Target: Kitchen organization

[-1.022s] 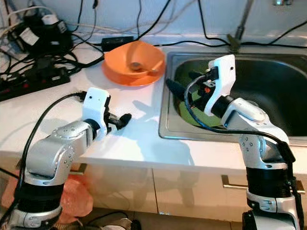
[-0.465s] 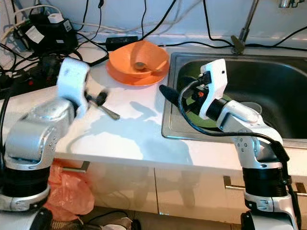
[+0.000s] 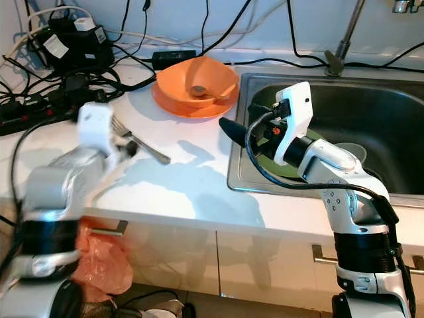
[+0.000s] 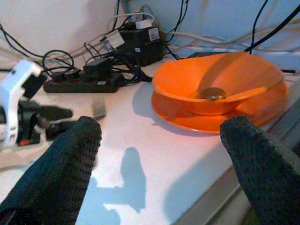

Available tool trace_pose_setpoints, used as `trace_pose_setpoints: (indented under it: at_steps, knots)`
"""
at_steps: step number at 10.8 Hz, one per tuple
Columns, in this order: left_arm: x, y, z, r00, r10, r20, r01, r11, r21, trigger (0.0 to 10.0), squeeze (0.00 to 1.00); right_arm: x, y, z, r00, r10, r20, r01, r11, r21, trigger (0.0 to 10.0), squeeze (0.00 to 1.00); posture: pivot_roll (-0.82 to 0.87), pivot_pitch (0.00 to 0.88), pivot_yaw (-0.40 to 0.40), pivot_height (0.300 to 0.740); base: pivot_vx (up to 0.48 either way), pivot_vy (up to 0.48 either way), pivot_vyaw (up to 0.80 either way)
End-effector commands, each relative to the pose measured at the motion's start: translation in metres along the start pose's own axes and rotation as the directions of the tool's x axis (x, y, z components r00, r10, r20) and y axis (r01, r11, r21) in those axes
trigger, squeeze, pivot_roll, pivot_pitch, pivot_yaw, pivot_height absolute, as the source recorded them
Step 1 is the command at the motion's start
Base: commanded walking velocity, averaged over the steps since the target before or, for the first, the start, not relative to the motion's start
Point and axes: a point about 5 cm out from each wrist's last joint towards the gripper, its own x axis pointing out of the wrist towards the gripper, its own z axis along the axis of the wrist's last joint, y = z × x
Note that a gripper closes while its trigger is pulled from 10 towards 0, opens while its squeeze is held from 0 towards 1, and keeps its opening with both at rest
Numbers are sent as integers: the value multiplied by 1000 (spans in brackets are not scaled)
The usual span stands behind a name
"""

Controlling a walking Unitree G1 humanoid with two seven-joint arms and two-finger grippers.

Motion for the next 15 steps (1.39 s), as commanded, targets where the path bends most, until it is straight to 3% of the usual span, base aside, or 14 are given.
trace_pose_setpoints:
  at_steps: [1,4,8,11,14,15]
  knots:
    - [-2,-1,13,999,11,46,-10,1000,-18,10000,0,-2,3,3,1000,1,20,-1,1000,-17,10000,0,160,23,85,740,0,0,0]
    - [-5,-7,20,997,3,75,-1,1000,-29,10000,0,-2,3,2,1000,0,21,1,1000,-12,10000,0,162,25,83,740,0,0,0]
    - [14,-9,-4,998,44,-38,-47,997,-61,10000,0,-2,4,2,1000,-4,23,4,1000,-10,10000,0,146,25,96,740,0,0,0]
    - [28,-22,-1,999,20,-33,-23,997,-73,10000,0,-5,5,2,1000,-16,22,16,1000,-6,10000,0,128,31,104,740,0,0,0]
    - [38,-20,-17,991,0,-134,-18,990,-138,10000,0,-8,5,1,999,-30,18,30,1000,-4,10000,0,122,40,112,740,0,0,0]
    - [40,-16,-26,985,-16,-174,-14,986,-168,7373,0,-9,5,1,999,-33,17,33,999,-3,10000,0,125,45,114,740,0,0,0]
